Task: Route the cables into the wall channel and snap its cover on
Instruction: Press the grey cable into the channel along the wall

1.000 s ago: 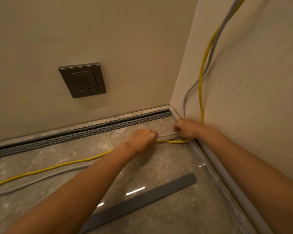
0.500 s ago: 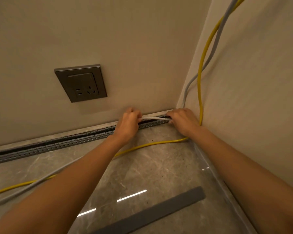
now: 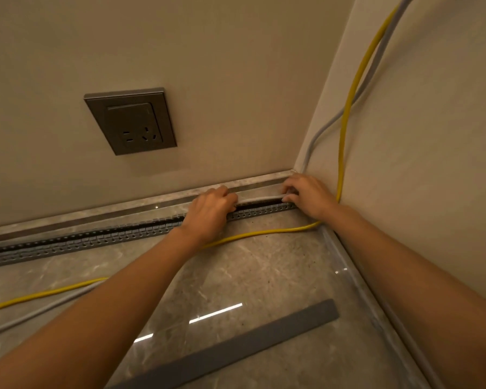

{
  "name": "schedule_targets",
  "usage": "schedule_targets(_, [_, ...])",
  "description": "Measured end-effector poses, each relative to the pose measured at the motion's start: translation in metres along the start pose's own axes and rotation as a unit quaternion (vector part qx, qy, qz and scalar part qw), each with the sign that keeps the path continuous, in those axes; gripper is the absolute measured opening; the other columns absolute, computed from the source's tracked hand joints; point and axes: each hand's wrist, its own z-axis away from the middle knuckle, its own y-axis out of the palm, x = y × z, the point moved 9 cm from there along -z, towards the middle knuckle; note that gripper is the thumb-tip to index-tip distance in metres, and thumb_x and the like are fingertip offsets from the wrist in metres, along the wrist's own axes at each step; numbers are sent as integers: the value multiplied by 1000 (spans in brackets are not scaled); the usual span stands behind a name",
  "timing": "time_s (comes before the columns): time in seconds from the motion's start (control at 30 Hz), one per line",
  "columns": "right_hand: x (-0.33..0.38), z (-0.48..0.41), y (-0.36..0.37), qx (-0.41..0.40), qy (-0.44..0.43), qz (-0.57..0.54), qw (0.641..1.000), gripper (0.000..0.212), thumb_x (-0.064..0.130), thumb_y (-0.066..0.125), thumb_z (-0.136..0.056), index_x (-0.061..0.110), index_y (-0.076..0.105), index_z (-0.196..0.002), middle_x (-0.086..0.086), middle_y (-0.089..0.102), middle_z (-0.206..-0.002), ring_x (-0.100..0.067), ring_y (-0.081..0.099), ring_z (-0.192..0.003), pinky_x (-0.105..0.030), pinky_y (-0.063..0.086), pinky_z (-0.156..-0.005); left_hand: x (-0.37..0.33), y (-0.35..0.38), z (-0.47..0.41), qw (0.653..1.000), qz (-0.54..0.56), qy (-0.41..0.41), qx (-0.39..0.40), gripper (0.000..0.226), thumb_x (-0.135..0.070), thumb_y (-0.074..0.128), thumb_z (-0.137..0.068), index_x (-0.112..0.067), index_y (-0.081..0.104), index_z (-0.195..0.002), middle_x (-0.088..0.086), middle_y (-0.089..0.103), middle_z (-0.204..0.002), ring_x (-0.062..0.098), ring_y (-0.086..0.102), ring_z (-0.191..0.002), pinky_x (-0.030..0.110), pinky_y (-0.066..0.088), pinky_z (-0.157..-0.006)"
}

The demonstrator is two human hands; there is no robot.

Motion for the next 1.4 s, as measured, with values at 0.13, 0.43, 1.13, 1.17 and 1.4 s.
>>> schedule_targets(0.13, [-1, 8, 2, -19, -12, 9, 1000, 11, 1, 57, -85, 2, 68, -85, -19, 68, -101, -33, 61, -96, -43, 51, -84, -14, -3, 7, 999, -22, 36, 15, 11, 7, 62, -77, 3, 68, -86, 25, 65, -89, 42, 64, -81, 40, 49, -59])
schedule_targets(0.43, [4, 34, 14, -39, 0, 194, 980, 46, 2, 38, -90, 1, 40, -136, -11, 14, -159, -25, 35, -137, -36, 22, -116, 17, 8, 1, 975, 105, -195, 22, 26, -2, 53, -88, -9, 76, -98, 16, 71, -105, 34, 63, -98, 37, 52, -80])
schedule_targets(1.13, [-12, 41, 27, 71, 51, 200, 976, 65, 12, 35, -93, 8, 1, -149, -6, -6, -160, -22, -3, -148, -34, 9, -123, -32, 19, 0, 975, -186, -19, 119, 30, -11, 41, -97, -3, 53, -124, 14, 52, -128, 32, 49, -120, 40, 43, -96])
schedule_targets(1.17, [-12, 41, 28, 81, 51, 188, 978, 66, 11, 36, -93, 7, 0, -148, -7, -6, -160, -22, -3, -148, -33, 8, -123, -34, 20, -3, 978, -169, -31, 122, 31, -13, 44, -97, -4, 50, -125, 14, 52, -129, 32, 50, -120, 41, 44, -97])
schedule_targets(1.4, [-13, 40, 29, 96, 43, 136, 985, 69, 3, 38, -91, 6, -1, -148, -7, -8, -160, -23, -3, -148, -31, 5, -123, -51, 23, -12, 985, -124, 10, 117, 42, -7, 49, -93, -8, 39, -134, 16, 48, -130, 33, 48, -119, 40, 45, -92])
